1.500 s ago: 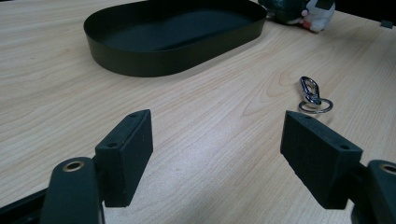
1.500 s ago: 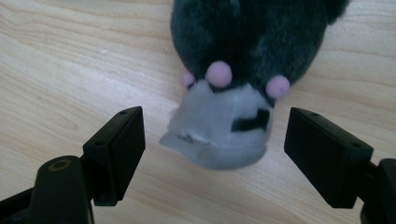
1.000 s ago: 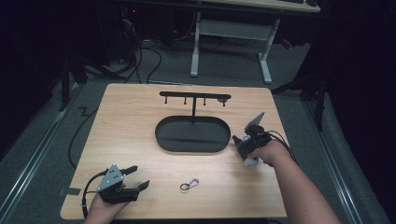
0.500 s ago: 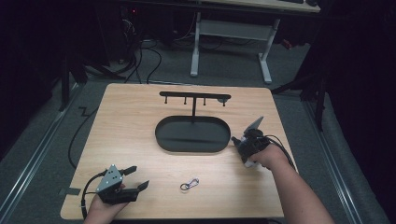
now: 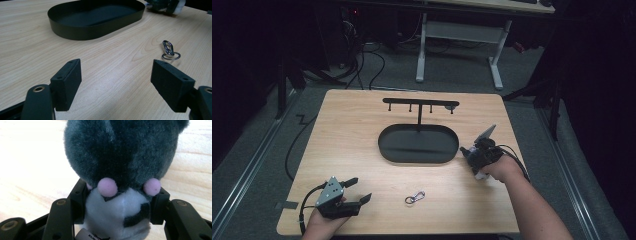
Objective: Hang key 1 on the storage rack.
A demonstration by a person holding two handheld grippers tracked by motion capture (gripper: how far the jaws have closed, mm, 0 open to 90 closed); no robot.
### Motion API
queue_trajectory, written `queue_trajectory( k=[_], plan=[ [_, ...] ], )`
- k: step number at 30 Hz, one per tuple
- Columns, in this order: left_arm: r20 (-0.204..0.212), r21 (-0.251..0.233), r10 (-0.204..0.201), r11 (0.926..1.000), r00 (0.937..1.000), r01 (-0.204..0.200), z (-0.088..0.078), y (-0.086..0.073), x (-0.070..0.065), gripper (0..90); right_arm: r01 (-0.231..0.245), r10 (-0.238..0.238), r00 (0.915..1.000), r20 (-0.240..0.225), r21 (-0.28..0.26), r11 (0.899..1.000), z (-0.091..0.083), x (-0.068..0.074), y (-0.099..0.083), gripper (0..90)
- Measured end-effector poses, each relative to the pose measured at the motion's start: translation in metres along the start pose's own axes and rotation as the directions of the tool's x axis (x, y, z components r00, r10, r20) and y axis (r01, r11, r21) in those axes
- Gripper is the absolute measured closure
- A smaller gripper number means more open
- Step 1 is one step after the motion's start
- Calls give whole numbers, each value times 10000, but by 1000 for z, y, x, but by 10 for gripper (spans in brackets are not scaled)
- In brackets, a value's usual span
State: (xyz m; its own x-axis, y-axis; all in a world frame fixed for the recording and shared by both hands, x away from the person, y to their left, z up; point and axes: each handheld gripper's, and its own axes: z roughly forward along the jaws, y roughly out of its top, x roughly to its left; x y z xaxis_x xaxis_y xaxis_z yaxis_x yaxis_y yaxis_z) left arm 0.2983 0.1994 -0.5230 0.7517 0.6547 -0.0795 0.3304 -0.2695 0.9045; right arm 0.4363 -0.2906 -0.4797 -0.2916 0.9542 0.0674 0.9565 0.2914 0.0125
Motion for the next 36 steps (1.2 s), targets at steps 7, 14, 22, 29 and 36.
queue_trajectory(
  k=[7,14,22,29,36],
  plan=[
    [-3,-59,-31,10000,10000,31,-1,0,0,252,597,-594,9981,182,-156,9981,-28,12,-7,463],
    [165,-15,52,10000,9999,-52,1,-1,-1,251,898,-897,9960,35,-361,9953,-51,25,-11,464],
    [195,-106,20,9999,9998,-18,2,1,0,251,1138,-1130,9933,254,-298,9931,-78,36,-14,464],
    [303,-14,128,9999,9995,-128,5,1,-1,251,1325,-1315,9910,244,-464,9901,-101,43,-13,464],
    [331,-38,131,9999,9994,-130,4,1,-1,251,1450,-1441,9893,226,-480,9883,-111,51,-7,463]
  ],
)
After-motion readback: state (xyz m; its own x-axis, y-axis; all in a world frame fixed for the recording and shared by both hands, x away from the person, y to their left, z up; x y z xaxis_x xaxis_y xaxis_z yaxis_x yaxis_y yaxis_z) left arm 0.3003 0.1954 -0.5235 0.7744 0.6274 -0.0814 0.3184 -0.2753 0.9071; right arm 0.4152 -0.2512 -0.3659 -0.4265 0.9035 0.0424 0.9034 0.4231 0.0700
